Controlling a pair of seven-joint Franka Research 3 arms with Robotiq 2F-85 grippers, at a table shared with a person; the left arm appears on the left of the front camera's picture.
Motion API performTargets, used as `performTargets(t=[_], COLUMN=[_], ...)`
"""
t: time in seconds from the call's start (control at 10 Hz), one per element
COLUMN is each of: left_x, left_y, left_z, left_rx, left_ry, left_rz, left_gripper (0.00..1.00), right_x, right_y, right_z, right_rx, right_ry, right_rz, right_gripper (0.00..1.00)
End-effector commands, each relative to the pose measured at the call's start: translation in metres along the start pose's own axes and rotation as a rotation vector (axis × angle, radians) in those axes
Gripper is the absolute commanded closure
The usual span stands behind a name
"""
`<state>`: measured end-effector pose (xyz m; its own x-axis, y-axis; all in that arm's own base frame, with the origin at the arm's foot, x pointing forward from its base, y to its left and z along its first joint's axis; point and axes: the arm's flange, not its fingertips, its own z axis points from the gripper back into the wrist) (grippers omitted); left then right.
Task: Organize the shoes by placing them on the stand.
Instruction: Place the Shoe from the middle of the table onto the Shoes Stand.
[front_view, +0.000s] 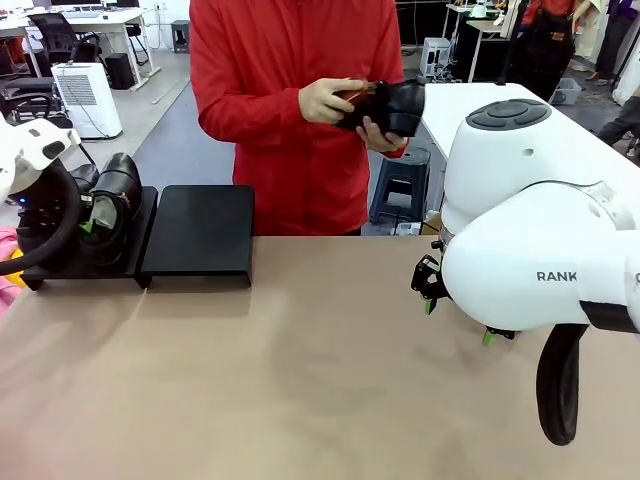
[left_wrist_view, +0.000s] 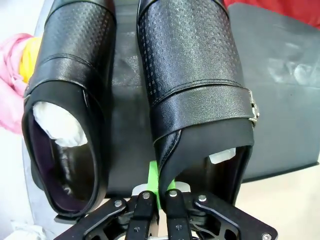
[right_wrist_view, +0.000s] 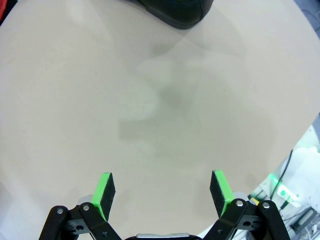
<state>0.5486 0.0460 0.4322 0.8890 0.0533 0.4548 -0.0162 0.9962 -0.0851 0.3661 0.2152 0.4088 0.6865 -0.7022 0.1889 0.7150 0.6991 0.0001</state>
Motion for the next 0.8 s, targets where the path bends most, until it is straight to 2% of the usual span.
performTargets(t=[0.0,0.1,0.2,0.3,0.4,0.7], left_x=[0.006,0.005,0.004,0.003,0.002,0.003], left_y=[0.002,0.002,0.002,0.003,0.002,-0.001], left_z=[0.001,-0.002,-0.005,-0.008,-0.009,-0.004], left_rx=[0.013,0.016,0.010,0.012,0.017,0.047], left_ry=[-0.038,-0.025,-0.015,-0.013,-0.016,-0.046], left_rz=[0.010,0.014,0.018,0.014,0.012,-0.011], left_gripper=[1.00,1.00,0.88,0.68,0.60,0.60], right_x=[0.002,0.002,0.002,0.002,0.002,0.002], right_y=[0.003,0.003,0.003,0.003,0.003,0.003], right_z=[0.002,0.002,0.002,0.002,0.002,0.002], right_rx=[0.008,0.008,0.008,0.008,0.008,0.008], right_ry=[-0.001,-0.001,-0.001,-0.001,-0.001,-0.001], right_rz=[0.022,0.022,0.022,0.022,0.022,0.022], right_gripper=[0.00,0.00,0.00,0.00,0.00,0.00])
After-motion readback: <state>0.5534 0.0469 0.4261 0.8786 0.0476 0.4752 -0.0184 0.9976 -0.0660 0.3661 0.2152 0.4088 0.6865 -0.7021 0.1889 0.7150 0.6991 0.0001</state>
